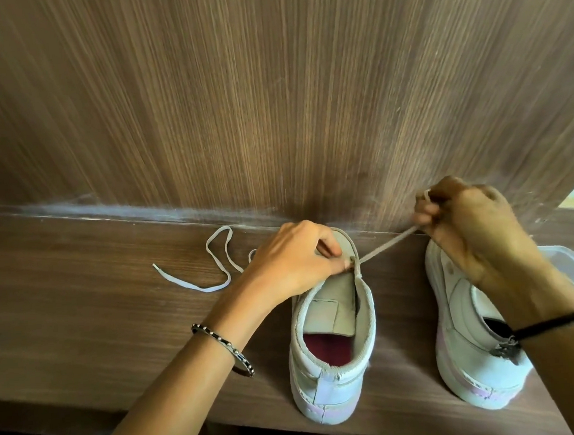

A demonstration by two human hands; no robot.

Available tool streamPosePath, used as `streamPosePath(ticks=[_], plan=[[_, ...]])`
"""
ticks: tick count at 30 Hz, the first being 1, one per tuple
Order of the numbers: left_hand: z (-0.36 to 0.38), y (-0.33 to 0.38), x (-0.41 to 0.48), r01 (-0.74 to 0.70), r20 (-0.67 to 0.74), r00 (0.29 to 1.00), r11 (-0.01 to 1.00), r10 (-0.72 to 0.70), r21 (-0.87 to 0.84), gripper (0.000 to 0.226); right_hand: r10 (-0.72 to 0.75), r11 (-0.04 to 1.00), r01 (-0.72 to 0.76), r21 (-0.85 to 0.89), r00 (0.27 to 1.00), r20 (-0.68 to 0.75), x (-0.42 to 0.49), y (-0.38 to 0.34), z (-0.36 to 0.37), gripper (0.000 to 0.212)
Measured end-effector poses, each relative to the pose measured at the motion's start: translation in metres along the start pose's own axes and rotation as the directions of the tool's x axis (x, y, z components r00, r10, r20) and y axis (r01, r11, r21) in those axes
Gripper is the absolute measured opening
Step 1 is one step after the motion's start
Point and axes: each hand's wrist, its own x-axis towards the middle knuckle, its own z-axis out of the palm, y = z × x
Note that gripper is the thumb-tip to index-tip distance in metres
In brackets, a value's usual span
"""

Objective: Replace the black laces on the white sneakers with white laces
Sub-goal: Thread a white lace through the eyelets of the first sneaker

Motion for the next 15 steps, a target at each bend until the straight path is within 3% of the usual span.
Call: streamPosePath(ticks=[2, 4, 7, 9, 10, 13, 15], plan=[[-0.004, -0.003, 0.000, 0.013, 0.011, 1.000, 1.000, -0.013, 0.012, 0.018, -0.047, 0.891, 0.097, -0.443, 0.992, 0.121, -0.002, 0.005, -0.005, 0.027], [-0.010, -0.008, 0.000, 0.027, -0.004, 1.000, 1.000, -0.027, 0.012, 0.018, 0.026, 0.708, 0.145, -0.691, 0.973, 0.230, -0.004, 0.008, -0.004, 0.019], [-0.017, -0.014, 0.000, 0.062, -0.027, 0.998, 0.998, -0.061, 0.018, 0.021, 0.197, 0.382, 0.259, -0.887, 0.915, 0.352, -0.008, 0.017, 0.003, 0.006], [-0.020, -0.016, -0.001, 0.080, -0.011, 0.997, 0.997, -0.080, 0.012, 0.021, 0.265, 0.241, 0.307, -0.921, 0.892, 0.367, -0.010, 0.022, 0.007, 0.005], [-0.022, -0.016, -0.001, 0.084, 0.005, 0.996, 0.996, -0.084, 0.003, 0.021, 0.261, 0.220, 0.322, -0.921, 0.890, 0.374, -0.011, 0.022, 0.008, 0.002], [-0.026, -0.017, -0.003, 0.107, 0.061, 0.993, 0.994, -0.106, -0.015, 0.020, 0.169, 0.194, 0.336, -0.921, 0.914, 0.369, -0.010, 0.016, 0.004, 0.020], [-0.027, -0.019, -0.003, 0.118, 0.079, 0.990, 0.993, -0.117, -0.013, 0.021, -0.006, 0.254, 0.300, -0.919, 0.951, 0.309, -0.010, 0.013, 0.002, 0.023]])
